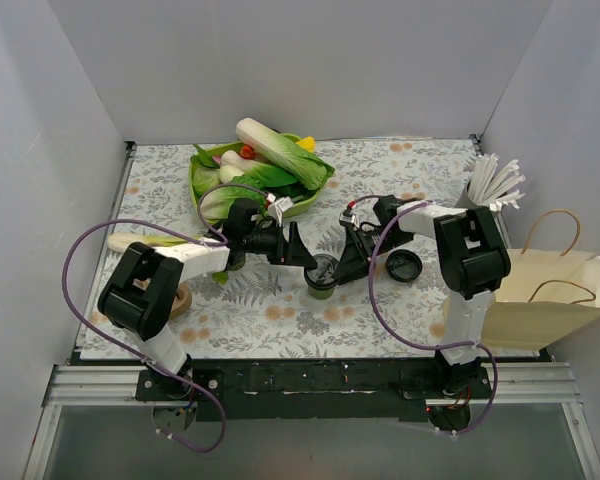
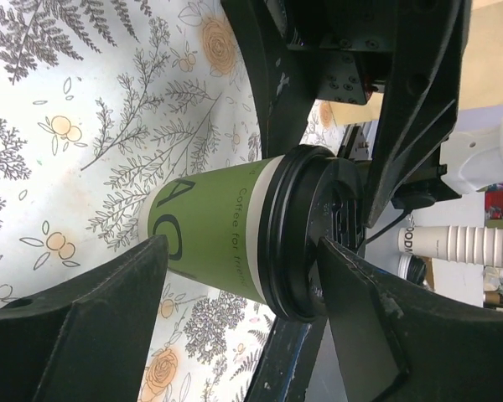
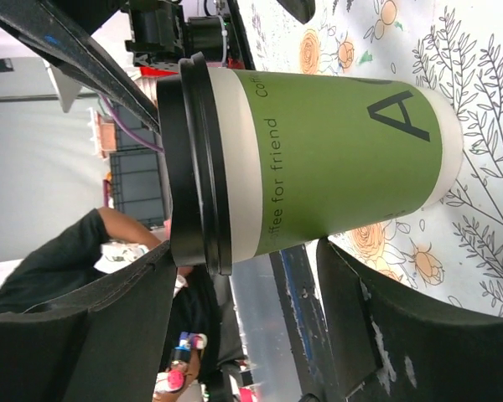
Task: Pack the takeout coffee
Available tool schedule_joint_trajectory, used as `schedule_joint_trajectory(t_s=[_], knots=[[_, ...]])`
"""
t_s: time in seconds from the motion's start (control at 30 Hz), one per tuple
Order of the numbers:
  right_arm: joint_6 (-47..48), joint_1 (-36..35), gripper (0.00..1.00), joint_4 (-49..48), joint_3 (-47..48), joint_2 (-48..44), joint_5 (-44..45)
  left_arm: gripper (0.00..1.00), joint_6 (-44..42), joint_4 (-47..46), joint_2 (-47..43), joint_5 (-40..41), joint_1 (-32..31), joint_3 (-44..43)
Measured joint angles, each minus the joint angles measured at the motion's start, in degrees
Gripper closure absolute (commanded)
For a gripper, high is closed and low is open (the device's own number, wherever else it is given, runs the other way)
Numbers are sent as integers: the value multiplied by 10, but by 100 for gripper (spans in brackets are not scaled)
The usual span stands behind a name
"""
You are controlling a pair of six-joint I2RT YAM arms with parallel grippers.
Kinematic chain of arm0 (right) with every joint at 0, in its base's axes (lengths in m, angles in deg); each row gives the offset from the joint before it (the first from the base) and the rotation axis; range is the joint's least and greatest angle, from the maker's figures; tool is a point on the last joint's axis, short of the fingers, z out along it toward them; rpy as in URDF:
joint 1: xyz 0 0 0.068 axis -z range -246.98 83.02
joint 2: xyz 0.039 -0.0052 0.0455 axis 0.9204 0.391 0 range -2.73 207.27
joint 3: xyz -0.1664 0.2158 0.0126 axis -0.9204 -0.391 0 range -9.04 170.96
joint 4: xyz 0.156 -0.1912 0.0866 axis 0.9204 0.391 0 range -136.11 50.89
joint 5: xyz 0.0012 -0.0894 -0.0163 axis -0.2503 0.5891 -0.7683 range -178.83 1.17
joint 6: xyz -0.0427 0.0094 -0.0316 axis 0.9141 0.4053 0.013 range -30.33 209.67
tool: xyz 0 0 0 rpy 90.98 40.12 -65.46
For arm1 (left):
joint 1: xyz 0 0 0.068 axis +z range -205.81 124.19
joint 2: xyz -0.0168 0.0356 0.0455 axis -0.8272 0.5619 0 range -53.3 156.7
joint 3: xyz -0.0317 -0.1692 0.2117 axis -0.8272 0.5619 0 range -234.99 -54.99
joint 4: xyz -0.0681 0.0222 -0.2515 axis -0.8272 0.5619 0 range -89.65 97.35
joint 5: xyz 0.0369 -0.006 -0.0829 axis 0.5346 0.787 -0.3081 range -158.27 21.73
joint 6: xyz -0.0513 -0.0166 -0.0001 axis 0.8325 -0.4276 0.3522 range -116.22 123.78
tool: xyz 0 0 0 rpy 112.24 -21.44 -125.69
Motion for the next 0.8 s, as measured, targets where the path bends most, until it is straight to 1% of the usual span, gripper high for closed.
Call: schedule_joint_trajectory(t_s=[0.23, 0.43, 0.57, 0.7, 0.73, 0.8], knots=[[-72, 0, 35, -38, -17, 21, -41, 33, 38, -27, 19, -9, 6, 0], [-143, 0, 37, -91, -44, 30, -76, 35, 97, -53, 39, -21, 20, 5], [-182, 0, 37, -130, -61, 29, -94, 36, 138, -77, 57, -44, 30, 13], [-195, -2, 24, -147, -64, 28, -96, 35, 151, -89, 64, -55, 33, 13], [-188, -2, 19, -144, -61, 27, -92, 34, 151, -92, 64, -56, 34, 13], [-167, -2, 15, -134, -43, 27, -76, 32, 148, -95, 64, -58, 37, 13]])
